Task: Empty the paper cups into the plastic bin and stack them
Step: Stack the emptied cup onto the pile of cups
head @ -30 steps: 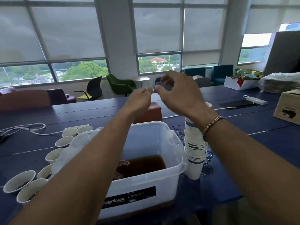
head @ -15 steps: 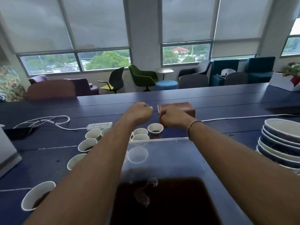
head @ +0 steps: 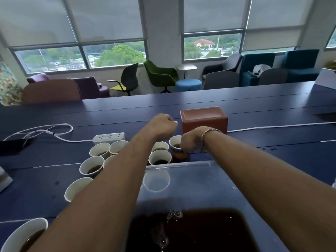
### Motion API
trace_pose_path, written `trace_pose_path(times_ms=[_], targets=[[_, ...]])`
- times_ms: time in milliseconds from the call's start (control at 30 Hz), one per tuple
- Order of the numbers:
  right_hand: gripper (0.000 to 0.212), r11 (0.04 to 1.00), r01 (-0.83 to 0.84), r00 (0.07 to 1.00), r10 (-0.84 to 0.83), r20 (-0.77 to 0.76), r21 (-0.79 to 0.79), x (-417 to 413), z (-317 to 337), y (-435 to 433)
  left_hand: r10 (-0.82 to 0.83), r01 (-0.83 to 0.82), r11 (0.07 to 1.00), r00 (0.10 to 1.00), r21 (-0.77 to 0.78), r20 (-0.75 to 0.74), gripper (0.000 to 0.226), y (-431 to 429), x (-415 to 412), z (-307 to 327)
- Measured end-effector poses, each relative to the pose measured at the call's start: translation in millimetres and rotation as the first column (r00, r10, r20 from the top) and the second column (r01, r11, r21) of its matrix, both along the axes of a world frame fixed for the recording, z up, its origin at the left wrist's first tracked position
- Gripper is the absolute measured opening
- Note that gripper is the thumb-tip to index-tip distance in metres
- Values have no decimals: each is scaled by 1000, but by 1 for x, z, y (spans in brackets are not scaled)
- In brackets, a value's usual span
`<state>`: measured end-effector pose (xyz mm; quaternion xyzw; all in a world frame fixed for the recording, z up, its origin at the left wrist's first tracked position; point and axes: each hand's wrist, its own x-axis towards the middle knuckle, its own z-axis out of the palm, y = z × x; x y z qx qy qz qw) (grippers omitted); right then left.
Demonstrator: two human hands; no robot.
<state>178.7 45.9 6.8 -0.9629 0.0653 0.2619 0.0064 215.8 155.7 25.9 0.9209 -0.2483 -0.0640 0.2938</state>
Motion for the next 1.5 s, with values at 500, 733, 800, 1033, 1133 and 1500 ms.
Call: trace_pose_path(times_ms=[500, 733, 800, 1033, 1133, 1500], targets=[[14, 988, 54, 916, -108, 385, 148, -90, 107, 23, 114, -114, 990, 993, -81, 1, 41, 28, -52, 25], [25, 998, -59, 863, 63, 502, -23, -143, 155, 52, 170, -221, 927, 968, -302, -185, 33, 35, -95, 67], [25, 997, -69, 840, 48, 540, 19, -157, 156, 53, 156, -211, 928, 969, -307, -194, 27, 37, -105, 74], [64, 928, -38, 677, -250, 692, 371, -199, 110, 26, 131, -168, 940, 981, -296, -142, 24, 47, -145, 81], [71, 807, -37, 696, -402, 594, 589, -212, 79, 21, 88, -126, 947, 987, -296, -137, 23, 52, -163, 78], [62, 326, -174, 719, -603, 346, 929, -220, 18, 29, 19, -74, 945, 985, -319, -171, 34, 61, -197, 45]])
